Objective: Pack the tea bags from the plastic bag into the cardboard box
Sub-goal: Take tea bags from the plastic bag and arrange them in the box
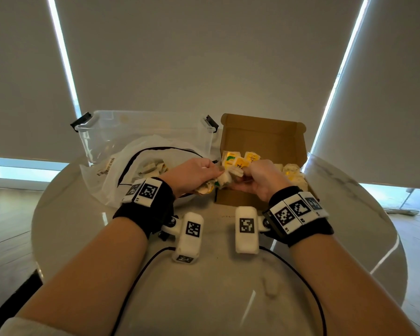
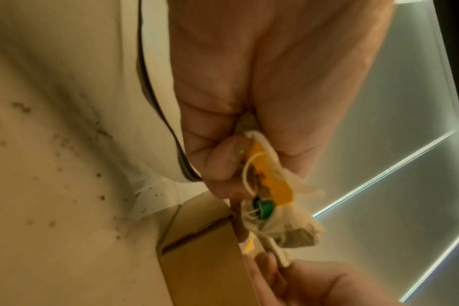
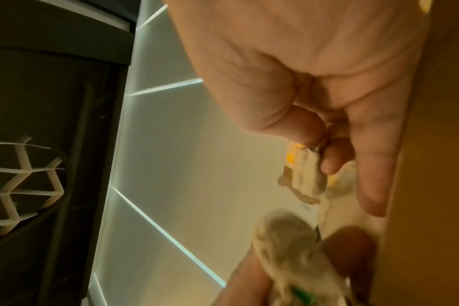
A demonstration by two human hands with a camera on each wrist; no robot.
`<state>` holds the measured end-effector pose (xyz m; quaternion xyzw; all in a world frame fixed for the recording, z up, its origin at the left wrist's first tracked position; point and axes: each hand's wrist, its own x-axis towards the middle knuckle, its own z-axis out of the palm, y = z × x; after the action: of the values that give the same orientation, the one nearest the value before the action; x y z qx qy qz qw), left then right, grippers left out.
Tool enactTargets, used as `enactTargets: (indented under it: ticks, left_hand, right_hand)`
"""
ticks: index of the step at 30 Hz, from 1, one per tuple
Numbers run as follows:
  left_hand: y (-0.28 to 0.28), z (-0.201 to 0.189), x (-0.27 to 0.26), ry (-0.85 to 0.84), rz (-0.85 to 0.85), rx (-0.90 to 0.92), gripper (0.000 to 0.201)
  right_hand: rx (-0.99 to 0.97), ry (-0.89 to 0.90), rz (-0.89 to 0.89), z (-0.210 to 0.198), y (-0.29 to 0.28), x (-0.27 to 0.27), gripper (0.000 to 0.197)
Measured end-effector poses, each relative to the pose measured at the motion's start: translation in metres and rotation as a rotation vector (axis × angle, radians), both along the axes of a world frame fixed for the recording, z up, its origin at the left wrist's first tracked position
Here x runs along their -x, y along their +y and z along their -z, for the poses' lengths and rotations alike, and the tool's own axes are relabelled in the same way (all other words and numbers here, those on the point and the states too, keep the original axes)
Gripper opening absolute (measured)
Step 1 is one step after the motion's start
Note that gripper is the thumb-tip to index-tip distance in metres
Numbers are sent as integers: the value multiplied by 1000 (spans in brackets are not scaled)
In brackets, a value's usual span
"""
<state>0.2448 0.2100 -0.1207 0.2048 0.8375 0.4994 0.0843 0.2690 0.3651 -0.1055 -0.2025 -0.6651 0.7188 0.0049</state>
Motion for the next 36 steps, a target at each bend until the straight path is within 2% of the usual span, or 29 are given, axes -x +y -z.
enactTargets:
  ticks: [6,11,14,16,20,28,31,34,36]
  left_hand:
    - [-1,-5,-1,73,-10,79,19]
    - [-3,-8,-3,133,8,171,21]
    - [-4,-8,-4,99,20,177,20]
    - [-5,-8,-3,79,32,156,19]
    - [-6,-8,-2,44,43,116,21]
    - [-8,-7,-1,26,43,123,20]
    - [-8,-6,0,15,21,65,22]
    - [-5,-7,0,-50,12,-117,23]
    - [-2,-9,-1,-107,-15,-248,25]
  right_hand:
    - [-254,-69,69,6,17,4,30]
    - [-278,-58,162,2,19,0,19]
    - [-411,2,237,-2,30,4,12]
    - [-457,31,212,0,34,7,16]
    - [-486,31,131,5,29,15,10]
    - [-611,129,125,24,21,40,18]
    - [-610,145,97,29,23,42,13]
    - [-642,228,124,29,28,42,18]
    - [-684,307,165,22,27,35,12]
